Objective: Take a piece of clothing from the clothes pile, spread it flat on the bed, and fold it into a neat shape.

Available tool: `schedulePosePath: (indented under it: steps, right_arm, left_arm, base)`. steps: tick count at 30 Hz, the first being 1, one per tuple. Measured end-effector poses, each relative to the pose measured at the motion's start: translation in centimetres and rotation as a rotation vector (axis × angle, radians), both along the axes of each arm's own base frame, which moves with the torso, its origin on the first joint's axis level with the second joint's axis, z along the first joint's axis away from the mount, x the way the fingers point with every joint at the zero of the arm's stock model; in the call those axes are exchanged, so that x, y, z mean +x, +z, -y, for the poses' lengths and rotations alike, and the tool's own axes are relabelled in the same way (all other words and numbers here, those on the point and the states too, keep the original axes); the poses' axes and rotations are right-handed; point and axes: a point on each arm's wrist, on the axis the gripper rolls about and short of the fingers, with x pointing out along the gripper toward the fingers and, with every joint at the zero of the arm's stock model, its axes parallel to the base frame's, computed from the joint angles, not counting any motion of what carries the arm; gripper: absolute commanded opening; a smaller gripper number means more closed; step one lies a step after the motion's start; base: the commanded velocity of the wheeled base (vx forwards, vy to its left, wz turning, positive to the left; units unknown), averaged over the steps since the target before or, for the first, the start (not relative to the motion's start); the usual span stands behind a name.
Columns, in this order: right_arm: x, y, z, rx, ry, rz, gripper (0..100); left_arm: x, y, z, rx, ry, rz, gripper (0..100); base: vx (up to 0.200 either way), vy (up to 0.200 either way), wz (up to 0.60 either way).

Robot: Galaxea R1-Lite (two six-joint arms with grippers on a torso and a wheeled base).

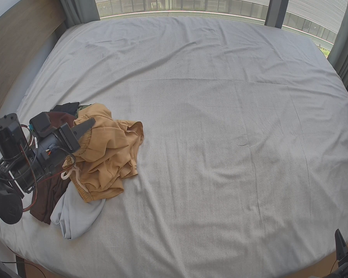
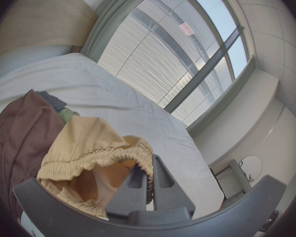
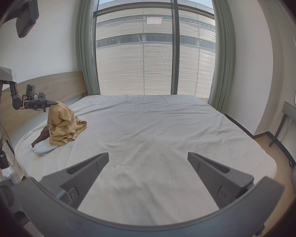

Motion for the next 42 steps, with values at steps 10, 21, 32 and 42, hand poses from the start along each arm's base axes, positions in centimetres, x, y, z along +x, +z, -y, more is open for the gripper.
schedulePosePath:
  steps: [10, 21, 32, 42]
  right_arm:
    - [0.0, 0.0, 0.0, 0.0, -0.002, 0.0, 100]
    - [0.0, 0.0, 0.0, 0.0, -0.001, 0.0, 100]
    - [0.0, 0.0, 0.0, 0.0, -0.002, 0.0, 100]
    - [0.0, 0.0, 0.0, 0.001, -0.002, 0.0, 100]
  left_arm:
    - [-0.7, 3.6, 1.4, -0.007, -0.122, 0.151, 0]
    - [-3.2, 5.8, 4.4, -0.008, -0.424, 0.238, 0]
    - [-3.6, 5.7, 5.1, -0.01, -0.454, 0.238, 0]
    - [-4.2, 6.7, 7.2, -0.052, -0.533, 0.298, 0]
  base:
    - [0.0, 0.0, 0.0]
    - [0.0, 0.0, 0.0]
    - [0.0, 0.0, 0.0]
    - [0.0, 0.0, 0.0]
